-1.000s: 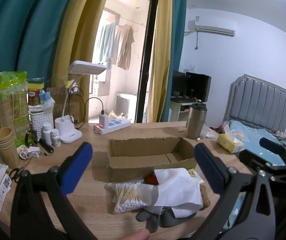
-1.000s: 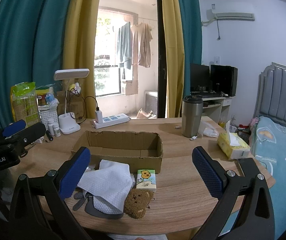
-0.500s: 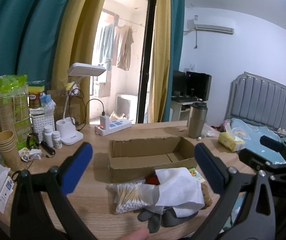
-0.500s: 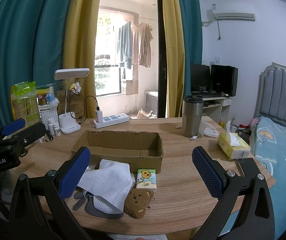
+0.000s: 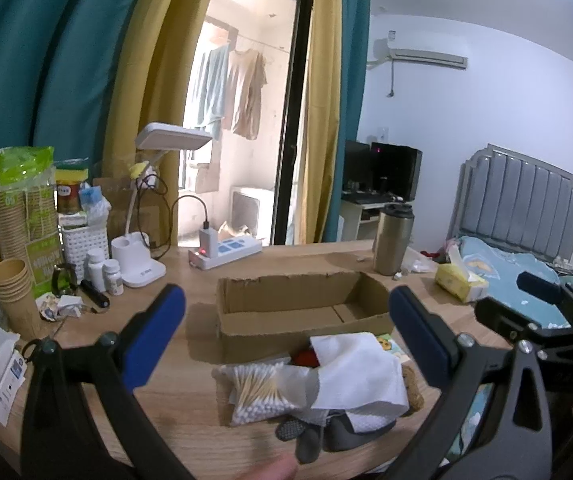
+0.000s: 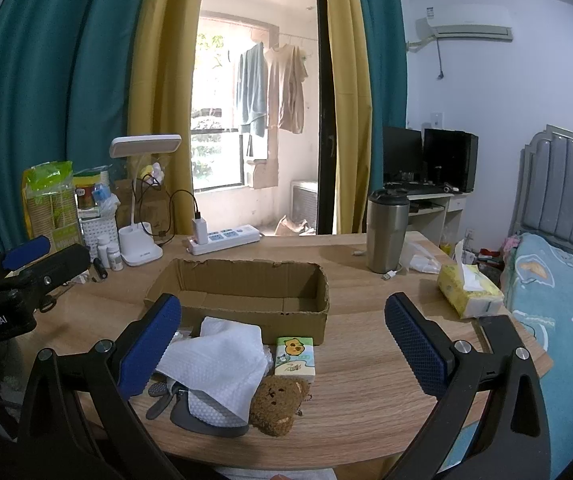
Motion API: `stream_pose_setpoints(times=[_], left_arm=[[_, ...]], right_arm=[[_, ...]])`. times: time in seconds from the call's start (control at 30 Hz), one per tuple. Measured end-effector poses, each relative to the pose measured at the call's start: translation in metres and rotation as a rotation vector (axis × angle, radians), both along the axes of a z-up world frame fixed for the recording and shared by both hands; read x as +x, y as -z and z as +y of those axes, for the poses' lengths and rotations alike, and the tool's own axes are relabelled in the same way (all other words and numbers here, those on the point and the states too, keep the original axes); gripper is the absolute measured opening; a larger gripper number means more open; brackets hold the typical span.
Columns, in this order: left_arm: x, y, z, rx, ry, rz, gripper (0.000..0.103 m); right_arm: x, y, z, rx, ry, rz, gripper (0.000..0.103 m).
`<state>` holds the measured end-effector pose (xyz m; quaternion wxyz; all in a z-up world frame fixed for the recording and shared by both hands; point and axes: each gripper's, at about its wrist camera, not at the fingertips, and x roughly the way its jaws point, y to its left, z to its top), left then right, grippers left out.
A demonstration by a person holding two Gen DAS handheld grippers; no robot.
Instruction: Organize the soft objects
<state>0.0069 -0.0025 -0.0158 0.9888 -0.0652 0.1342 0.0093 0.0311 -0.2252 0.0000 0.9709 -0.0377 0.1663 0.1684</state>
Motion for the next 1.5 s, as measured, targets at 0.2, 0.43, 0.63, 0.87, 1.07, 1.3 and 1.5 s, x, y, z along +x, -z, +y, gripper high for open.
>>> stream_pose_setpoints(times=[0.2,0.43,0.63,0.87,1.07,1.3,1.5], left_arm=[[0.011,0.006,0.002,0.037,-0.016,0.060,0.103],[0.049,0.048,0.020,0.016,0.004,0.285,0.103],[0.061,0.071,0.024,0.007,0.026,0.361,0.103],[0.067,0.103,0.028,-0.049,0.060,0.477,0.102],[0.080,0.113,0.031,-0.109,0.099,0.522,0.102],[0.102,0.123,0.034,-0.139,0.087,0.564,0.102],[0.114,0.133,0.033,-0.171,0.091,0.592,0.102]], right_arm=[[0.000,0.005,0.004,-0.026,0.006,-0.013,0.103],[0.016,0.015,-0.003,-0.050,0.034,-0.006,0.103],[0.039,0.041,-0.008,-0.061,0.034,0.072,0.103],[0.061,0.072,0.011,-0.074,-0.053,0.172,0.103],[0.077,0.083,0.032,-0.066,-0.131,0.216,0.097],[0.092,0.096,0.042,-0.050,-0.196,0.260,0.086],[0.099,0.102,0.047,-0.033,-0.241,0.283,0.077]])
